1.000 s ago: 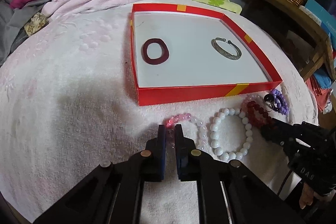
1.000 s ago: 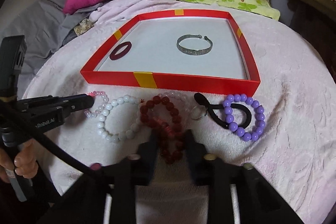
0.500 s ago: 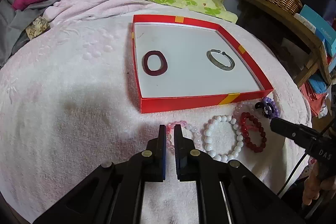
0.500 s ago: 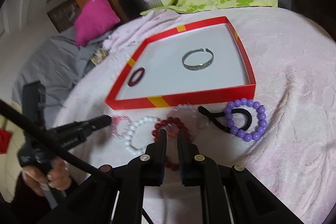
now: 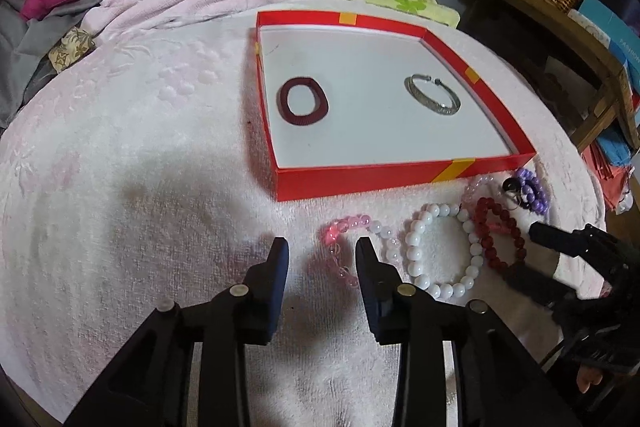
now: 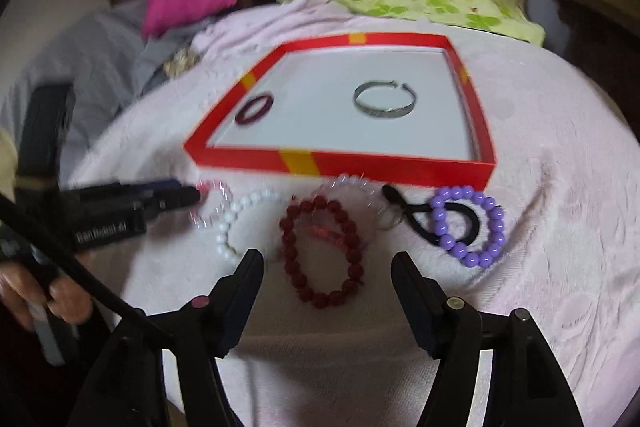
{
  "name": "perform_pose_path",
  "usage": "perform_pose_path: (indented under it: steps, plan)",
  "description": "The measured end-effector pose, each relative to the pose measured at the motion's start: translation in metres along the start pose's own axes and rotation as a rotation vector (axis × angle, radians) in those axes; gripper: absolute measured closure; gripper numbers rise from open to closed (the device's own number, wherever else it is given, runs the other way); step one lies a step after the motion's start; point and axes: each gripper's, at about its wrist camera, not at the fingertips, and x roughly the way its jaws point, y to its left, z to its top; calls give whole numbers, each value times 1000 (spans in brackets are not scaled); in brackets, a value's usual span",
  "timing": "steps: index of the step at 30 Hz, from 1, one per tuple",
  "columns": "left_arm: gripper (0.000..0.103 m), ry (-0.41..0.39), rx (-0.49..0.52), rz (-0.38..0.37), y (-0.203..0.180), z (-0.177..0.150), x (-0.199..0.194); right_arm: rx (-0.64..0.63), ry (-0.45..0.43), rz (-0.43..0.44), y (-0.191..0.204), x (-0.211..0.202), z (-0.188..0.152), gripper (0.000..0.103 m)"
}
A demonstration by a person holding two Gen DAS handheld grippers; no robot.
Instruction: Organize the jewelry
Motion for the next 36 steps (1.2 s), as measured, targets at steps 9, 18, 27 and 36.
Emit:
perform_pose_path:
  steps: [9,18,27,36]
  plan:
    - [85,-6,80,29,-12,-4,4,-116,-1,-99,13,8,-4,93]
    - [96,-50,54,3,-7,-2,-9,5,-101,31,-1,-19,6,93]
    - [96,-133,27,-31,1,5,-32,119,-246,117,-19,-48,12,93]
    - [96,-226,21,-65,0,13,-62,182,-317,107,-26,-58,18,93]
